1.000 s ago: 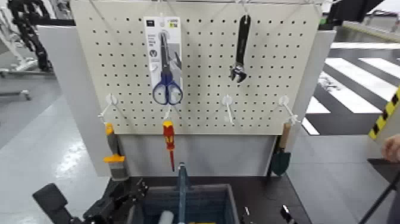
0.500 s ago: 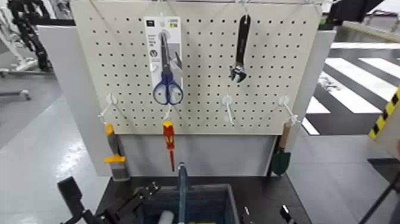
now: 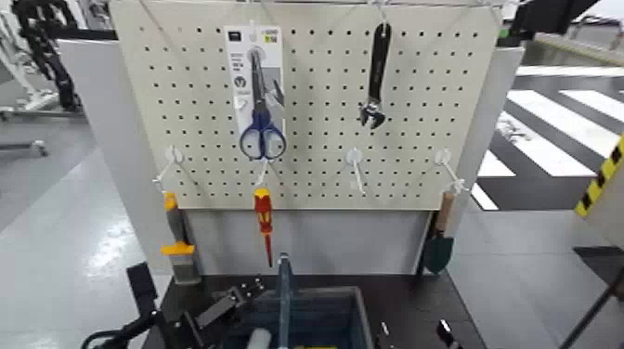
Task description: Grasp the handle of the crate.
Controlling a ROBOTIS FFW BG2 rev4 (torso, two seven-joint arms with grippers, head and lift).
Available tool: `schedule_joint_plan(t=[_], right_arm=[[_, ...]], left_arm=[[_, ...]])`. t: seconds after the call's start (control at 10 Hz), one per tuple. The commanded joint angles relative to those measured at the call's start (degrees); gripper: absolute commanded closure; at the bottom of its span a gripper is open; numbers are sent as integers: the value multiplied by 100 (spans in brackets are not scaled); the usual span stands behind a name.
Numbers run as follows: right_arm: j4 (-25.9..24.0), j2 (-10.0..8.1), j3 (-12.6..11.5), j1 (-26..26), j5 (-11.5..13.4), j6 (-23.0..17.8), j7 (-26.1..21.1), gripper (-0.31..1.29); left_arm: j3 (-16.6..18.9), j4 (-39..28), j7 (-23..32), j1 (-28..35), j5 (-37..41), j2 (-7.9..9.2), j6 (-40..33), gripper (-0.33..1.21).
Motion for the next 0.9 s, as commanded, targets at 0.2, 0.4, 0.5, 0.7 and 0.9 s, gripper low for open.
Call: schedule_joint_plan(t=[0.2,0.4,0.5,0.7,0.9], right_arm=[[9,8,9,0,-9,-18,0,15],[18,17,18,-9,-9,-27,0,15],[26,17,18,-9,-9,-27,0,15],[35,17,18,-18,-18,-44,0,15],[44,17,18,-26,-18,-53,0,15]], left_arm=[[-274,851,-195,-698,592,140,1021,11],[-485,1220,-458,-1050,592,237,1206,11],[-599,1413,-599,-1199,592,272,1258,11],[-880,1765,-907,-1507,583,334,1294,11],[-1091,2029,-1135,-1718,583,378,1302,11]])
